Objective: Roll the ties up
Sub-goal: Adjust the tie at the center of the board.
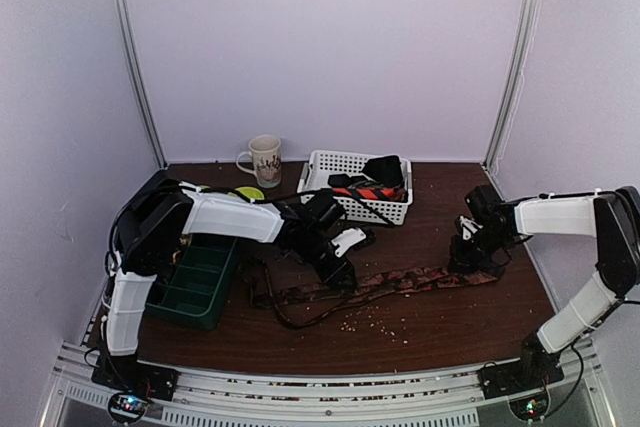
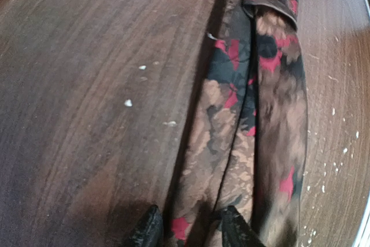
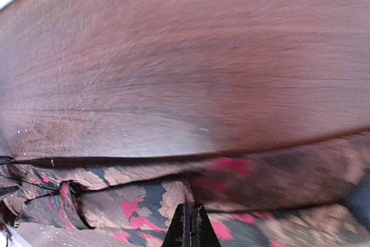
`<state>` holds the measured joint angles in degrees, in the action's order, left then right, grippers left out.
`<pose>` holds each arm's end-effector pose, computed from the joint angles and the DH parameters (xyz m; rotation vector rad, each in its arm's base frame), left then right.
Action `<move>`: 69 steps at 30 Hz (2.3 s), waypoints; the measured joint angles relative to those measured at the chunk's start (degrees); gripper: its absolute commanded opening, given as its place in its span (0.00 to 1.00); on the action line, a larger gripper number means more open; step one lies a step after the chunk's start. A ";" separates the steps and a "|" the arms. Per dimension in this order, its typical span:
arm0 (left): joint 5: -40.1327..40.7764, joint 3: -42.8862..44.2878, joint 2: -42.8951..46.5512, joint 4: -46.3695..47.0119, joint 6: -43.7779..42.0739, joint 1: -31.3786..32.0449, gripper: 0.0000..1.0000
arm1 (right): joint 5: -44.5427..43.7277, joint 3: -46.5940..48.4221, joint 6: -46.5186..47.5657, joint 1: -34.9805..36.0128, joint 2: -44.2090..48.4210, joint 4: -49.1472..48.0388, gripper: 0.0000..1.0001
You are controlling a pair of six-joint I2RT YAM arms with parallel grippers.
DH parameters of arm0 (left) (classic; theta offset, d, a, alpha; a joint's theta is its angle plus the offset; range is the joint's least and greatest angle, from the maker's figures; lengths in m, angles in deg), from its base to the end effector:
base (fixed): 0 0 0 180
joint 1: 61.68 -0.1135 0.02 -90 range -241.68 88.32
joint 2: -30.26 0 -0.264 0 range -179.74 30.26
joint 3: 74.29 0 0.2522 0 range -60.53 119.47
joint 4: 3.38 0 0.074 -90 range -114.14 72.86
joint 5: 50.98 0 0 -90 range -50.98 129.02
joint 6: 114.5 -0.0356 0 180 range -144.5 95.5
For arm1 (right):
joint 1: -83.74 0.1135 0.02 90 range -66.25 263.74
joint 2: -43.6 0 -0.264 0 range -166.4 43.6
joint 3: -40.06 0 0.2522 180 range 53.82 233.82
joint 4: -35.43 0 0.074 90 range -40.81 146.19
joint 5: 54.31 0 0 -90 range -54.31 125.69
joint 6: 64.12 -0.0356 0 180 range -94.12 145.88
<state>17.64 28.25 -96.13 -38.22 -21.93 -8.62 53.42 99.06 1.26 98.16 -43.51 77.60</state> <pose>0.2679 -0.3778 0.1325 1.2886 2.3958 -0.8088 0.2545 0.0766 0.1568 0.1772 2.8586 0.5872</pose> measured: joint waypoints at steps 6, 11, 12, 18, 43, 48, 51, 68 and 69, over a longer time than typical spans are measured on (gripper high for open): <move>-0.02 -1.09 0.28 1.75 2.08 -0.50 0.35 | -5.51 0.79 1.66 -1.22 2.47 4.07 0.20; -0.02 -1.09 0.35 1.77 2.73 -0.50 0.40 | -6.69 0.81 2.43 -1.27 2.43 6.67 0.44; 0.09 -1.14 0.39 1.77 2.80 -0.50 0.41 | -7.08 0.81 2.43 -1.27 2.56 7.08 0.44; 1.86 -3.72 2.86 1.38 2.93 -0.74 0.49 | -8.85 1.05 3.17 -1.29 6.80 8.98 0.35; 8.44 -19.78 21.81 6.16 0.74 -4.37 0.53 | -21.57 15.52 9.81 -1.16 -13.05 17.27 0.24; 8.00 -20.20 21.81 6.54 0.76 -4.37 0.53 | -24.79 17.20 10.84 -2.73 -14.58 18.56 0.29; 7.45 -20.20 21.79 6.69 0.72 -4.33 0.52 | -23.56 16.70 10.95 -3.21 -13.60 18.18 0.36; 3.96 -22.45 19.52 6.23 -6.21 -0.83 0.50 | 5.35 0.48 -3.41 1.84 9.18 1.44 0.46; 4.17 -24.79 22.10 6.43 -7.69 -0.33 0.50 | 6.73 0.46 -4.22 2.82 9.16 0.24 0.45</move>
<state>21.81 3.46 -74.03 -31.79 -29.62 -8.95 60.15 99.51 -2.96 100.98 -34.35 77.84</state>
